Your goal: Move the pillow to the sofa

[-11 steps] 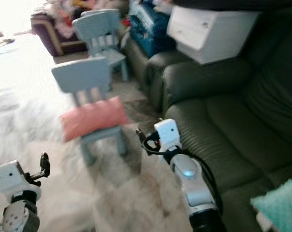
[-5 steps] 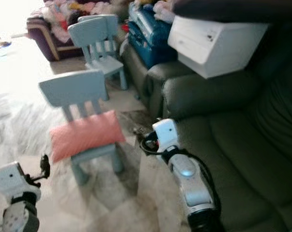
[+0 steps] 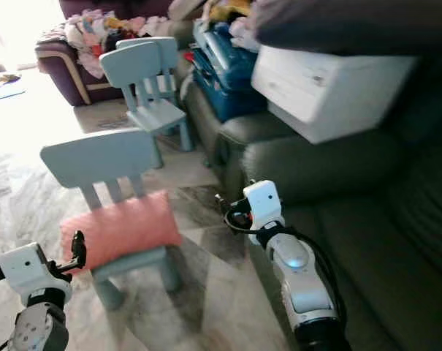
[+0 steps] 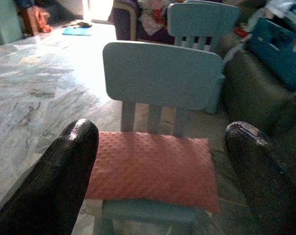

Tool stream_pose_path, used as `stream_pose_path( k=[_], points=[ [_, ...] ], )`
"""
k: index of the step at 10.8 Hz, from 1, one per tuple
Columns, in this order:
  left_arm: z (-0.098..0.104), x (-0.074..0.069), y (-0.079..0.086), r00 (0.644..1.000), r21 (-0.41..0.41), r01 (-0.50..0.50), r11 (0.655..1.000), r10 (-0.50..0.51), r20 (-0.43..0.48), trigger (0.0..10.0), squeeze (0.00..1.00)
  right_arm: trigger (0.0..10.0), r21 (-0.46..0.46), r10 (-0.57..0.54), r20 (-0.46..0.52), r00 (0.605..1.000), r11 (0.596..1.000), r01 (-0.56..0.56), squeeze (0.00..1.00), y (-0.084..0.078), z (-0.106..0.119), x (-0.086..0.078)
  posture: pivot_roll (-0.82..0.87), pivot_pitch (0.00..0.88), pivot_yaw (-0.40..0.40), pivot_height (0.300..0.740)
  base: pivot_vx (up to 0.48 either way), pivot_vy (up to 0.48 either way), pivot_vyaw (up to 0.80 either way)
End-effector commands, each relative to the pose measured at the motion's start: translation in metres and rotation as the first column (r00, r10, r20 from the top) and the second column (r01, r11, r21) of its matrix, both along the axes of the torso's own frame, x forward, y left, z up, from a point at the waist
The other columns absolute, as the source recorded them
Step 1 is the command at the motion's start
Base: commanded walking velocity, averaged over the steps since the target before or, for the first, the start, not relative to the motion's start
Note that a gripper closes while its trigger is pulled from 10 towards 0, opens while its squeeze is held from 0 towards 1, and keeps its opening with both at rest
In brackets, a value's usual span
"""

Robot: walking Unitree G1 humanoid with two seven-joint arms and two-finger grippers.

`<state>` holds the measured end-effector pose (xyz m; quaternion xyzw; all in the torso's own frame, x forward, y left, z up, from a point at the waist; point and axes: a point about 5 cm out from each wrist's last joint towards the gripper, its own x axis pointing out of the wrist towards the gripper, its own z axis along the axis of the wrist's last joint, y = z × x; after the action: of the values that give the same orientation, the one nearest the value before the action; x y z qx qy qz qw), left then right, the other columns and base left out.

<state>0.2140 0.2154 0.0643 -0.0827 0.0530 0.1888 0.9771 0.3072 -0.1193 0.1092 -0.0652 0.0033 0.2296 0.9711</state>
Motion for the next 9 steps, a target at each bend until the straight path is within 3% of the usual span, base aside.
stream_pose_path(
  k=[1,3,9],
  points=[
    [-0.0014,0.0005,0.0045,0.999,-0.013,-0.043,0.999,0.043,-0.027,10.0,0.00,10.0,0.009,0.026,0.020,0.999,1.000,-0.026,0.00,0.0066,0.0053,0.0004,-0.16,0.075,0.032,0.740,0.000,0.000,0.00],
    [-0.0018,0.0036,-0.0006,0.999,-0.019,-0.034,0.999,0.034,-0.041,10.0,0.00,10.0,0.008,0.025,0.017,1.000,1.000,-0.025,0.00,0.0065,0.0048,0.0000,-0.16,0.076,0.034,0.740,0.000,0.000,0.00],
    [-0.0030,0.0032,0.0002,0.997,-0.048,-0.049,0.998,0.046,-0.056,10.0,0.00,10.0,0.009,0.026,0.015,1.000,1.000,-0.027,0.00,0.0065,0.0043,0.0001,-0.16,0.071,0.032,0.740,0.000,0.478,0.00]
  ],
)
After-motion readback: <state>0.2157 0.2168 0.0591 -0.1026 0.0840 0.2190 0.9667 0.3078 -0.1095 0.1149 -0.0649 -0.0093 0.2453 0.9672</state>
